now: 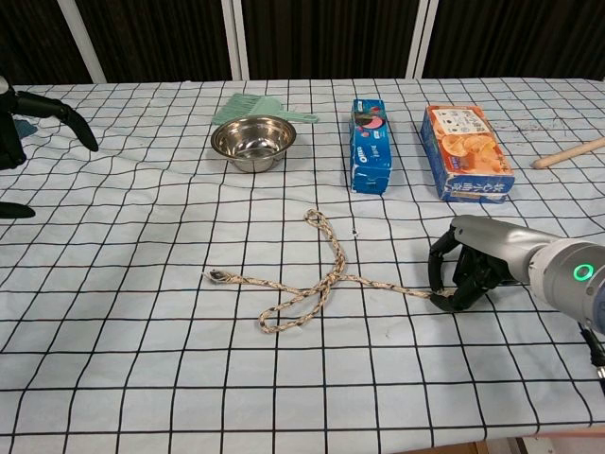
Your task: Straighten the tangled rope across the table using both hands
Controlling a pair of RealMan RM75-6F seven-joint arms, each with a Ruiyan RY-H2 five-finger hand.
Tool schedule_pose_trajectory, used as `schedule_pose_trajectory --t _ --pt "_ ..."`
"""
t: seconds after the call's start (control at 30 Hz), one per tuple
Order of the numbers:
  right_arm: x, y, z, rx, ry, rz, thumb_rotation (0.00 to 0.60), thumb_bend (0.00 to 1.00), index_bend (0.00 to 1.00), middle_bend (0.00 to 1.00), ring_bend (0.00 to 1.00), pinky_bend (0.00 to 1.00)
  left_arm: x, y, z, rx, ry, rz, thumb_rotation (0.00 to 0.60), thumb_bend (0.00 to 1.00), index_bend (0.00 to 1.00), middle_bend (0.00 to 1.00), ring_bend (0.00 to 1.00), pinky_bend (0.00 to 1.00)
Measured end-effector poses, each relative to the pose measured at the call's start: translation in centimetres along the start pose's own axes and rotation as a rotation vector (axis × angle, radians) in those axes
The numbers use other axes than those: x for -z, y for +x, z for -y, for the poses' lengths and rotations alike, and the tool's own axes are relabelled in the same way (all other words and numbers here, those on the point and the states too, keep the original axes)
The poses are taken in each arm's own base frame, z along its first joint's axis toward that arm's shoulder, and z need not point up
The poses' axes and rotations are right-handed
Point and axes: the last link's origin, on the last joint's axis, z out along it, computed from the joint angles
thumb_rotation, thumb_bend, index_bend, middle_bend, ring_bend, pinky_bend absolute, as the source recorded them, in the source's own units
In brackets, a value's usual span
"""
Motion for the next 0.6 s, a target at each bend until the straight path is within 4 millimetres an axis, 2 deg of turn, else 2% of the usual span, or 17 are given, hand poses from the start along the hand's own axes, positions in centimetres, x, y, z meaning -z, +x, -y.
schedule_pose_trajectory --t 0.6 --pt "-0.18 -0.24 0.03 0.005 0.006 0.008 0.6 0.39 0.63 0.98 1.0 1.0 -0.15 -0.05 0.19 -0.004 0.007 0.006 0.6 0.2 0.3 1.0 1.0 0.96"
